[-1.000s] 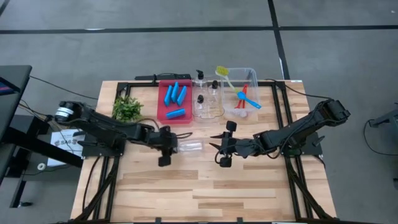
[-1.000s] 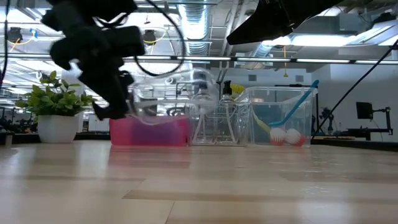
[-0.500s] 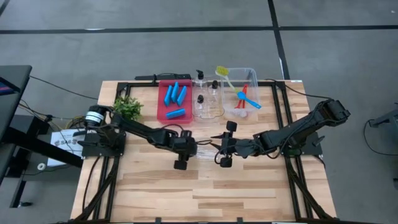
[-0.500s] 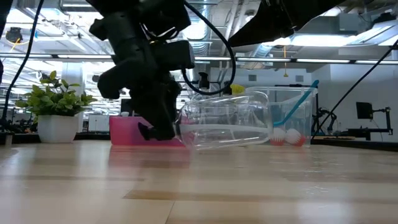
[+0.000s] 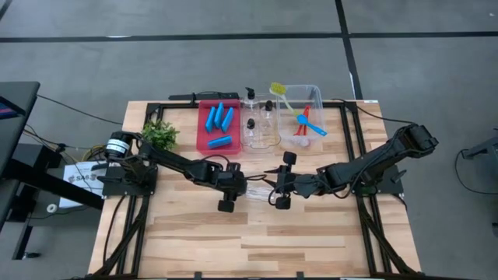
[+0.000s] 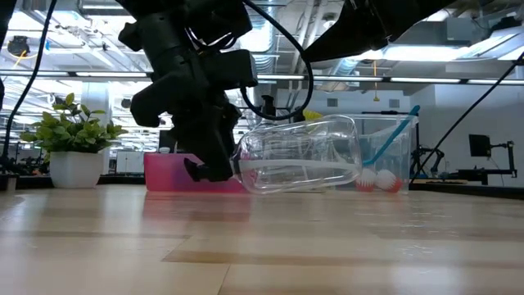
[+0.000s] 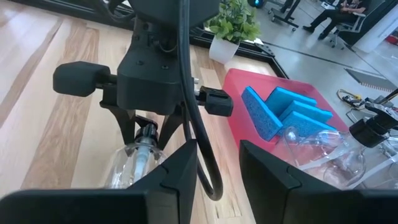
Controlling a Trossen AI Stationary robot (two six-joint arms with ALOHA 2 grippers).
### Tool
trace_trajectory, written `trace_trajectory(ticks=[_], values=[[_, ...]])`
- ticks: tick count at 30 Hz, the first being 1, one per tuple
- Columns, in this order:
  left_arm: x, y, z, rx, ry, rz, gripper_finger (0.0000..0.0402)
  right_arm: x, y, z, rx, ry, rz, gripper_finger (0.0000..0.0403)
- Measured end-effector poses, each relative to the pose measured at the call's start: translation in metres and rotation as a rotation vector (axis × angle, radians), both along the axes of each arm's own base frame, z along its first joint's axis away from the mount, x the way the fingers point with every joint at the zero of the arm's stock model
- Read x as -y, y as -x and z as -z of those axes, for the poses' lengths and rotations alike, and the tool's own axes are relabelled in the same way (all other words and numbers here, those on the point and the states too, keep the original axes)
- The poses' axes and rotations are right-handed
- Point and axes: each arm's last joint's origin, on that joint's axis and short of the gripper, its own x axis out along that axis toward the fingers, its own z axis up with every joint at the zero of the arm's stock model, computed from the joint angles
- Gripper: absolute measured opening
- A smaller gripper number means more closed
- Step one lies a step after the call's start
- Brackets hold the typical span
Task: Pick & Place Kitchen Sink Supplies
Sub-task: Put the spray bottle into the transparent bin
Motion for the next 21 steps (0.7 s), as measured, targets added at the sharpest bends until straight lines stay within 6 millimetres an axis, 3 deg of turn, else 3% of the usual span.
trace_trajectory(ticks=[14, 21], values=[[0.0002, 0.0001, -0.0005, 0.0, 0.01, -0.004, 0.0148, -0.0001, 0.0, 0.0, 0.0, -0.001, -0.002, 0.0113], [0.0003, 0.0001, -0.0006, 0.001, 0.01, -0.004, 0.0184, -0.0001, 0.0, 0.0, 0.0, -0.001, -0.002, 0.0113]])
